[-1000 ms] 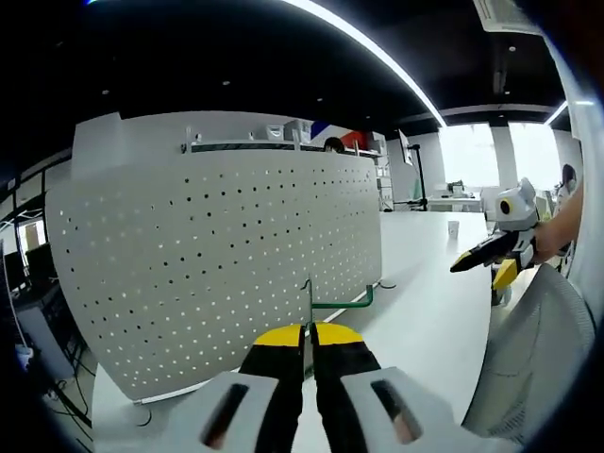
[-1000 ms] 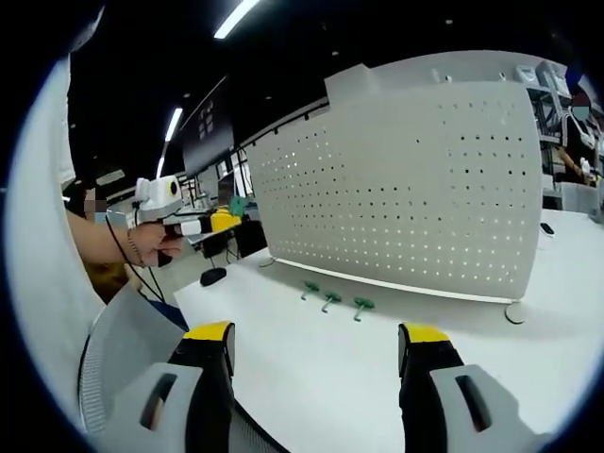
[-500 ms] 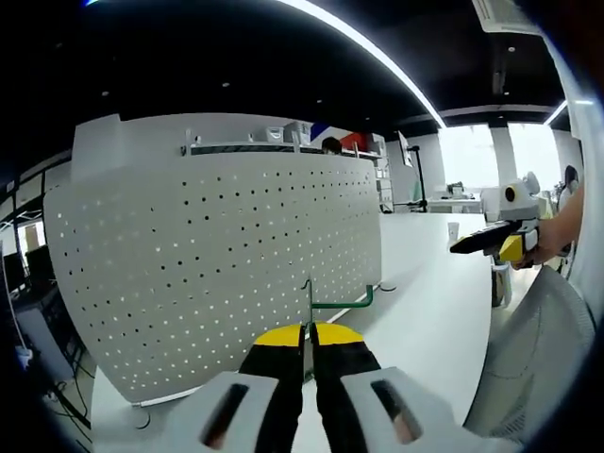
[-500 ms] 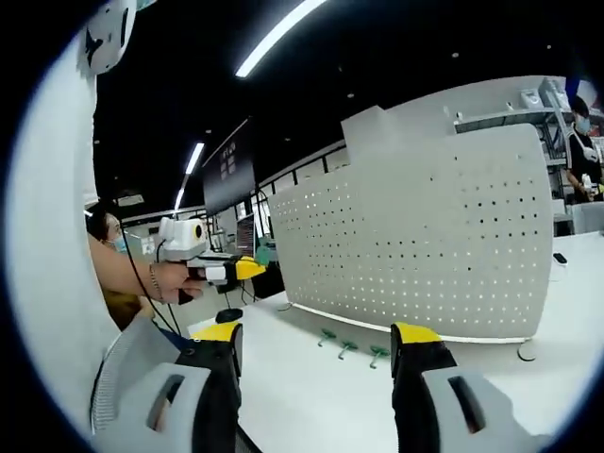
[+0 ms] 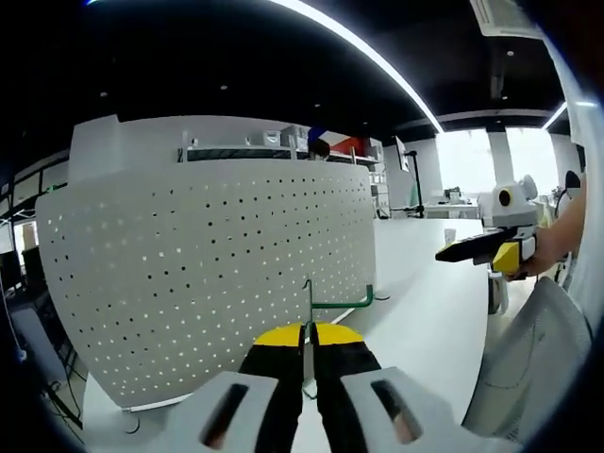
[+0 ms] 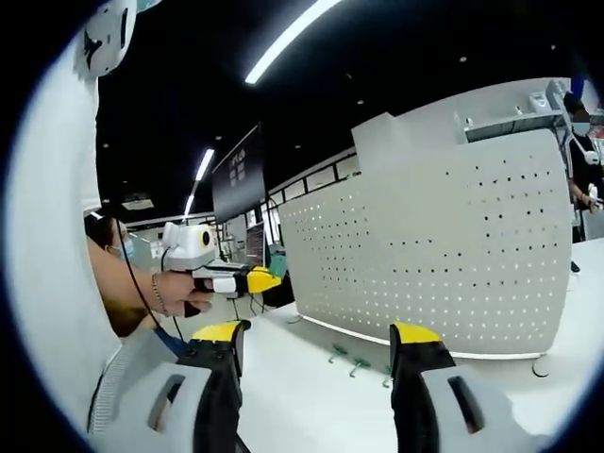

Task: Insert the hook assembly into the mounting plate slot until the hook locks in place.

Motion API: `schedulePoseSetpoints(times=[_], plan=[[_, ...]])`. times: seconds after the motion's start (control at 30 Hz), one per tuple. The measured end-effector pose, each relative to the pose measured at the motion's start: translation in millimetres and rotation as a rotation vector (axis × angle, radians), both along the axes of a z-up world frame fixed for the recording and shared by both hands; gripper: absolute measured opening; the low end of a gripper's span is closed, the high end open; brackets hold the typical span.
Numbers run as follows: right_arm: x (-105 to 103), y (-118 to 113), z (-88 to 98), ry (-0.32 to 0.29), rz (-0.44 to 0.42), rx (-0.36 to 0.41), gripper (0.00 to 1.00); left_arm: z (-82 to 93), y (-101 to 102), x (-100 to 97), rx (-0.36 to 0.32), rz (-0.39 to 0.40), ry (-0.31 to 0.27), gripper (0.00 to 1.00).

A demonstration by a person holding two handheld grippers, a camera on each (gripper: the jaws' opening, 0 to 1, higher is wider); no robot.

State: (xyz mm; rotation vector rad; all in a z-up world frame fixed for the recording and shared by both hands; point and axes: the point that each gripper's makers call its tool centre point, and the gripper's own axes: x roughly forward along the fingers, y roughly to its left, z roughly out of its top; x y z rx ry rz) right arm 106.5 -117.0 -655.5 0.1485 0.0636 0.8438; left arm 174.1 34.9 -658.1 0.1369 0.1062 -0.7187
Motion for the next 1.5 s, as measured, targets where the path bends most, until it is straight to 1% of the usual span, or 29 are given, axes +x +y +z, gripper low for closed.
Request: schedulePoseSetpoints(times=[0.1, 0.17, 0.37, 0.67, 0.97, 1.13, 1.33, 1.5], plan=[[2, 4, 3.8, -0.009, 0.006, 0.013, 0.58, 0.7, -5, -0.6, -0.004, -0.001, 0.001, 0.02], [4, 6, 6.4, -0.012, 0.005, 0.023, 0.57, 3.6, -7, -0.3, -0.026, 0.0, 0.002, 0.02], [9, 11, 11.3, -0.009, 0.007, 0.059, 0.56, 6.5, -18, -0.4, -0.022, -0.01, -0.006, 0.02], [16, 22, 18.5, -0.008, 0.026, 0.1, 0.56, 8.7, -25, -1.1, -0.033, -0.014, -0.007, 0.02], [20, 35, 26.2, -0.023, 0.058, 0.123, 0.54, 12.1, -26, -0.5, -0.056, -0.003, -0.004, 0.02], [23, 41, 29.6, -0.023, 0.068, 0.138, 0.52, 12.7, -27, -0.9, -0.054, -0.003, -0.003, 0.02], [26, 48, 32.9, -0.03, 0.074, 0.151, 0.53, 13.4, -29, -1.5, -0.06, -0.002, -0.002, 0.02], [28, 55, 35.2, -0.03, 0.087, 0.155, 0.53, 17.4, -28, -0.8, -0.076, 0.003, -0.004, 0.02]])
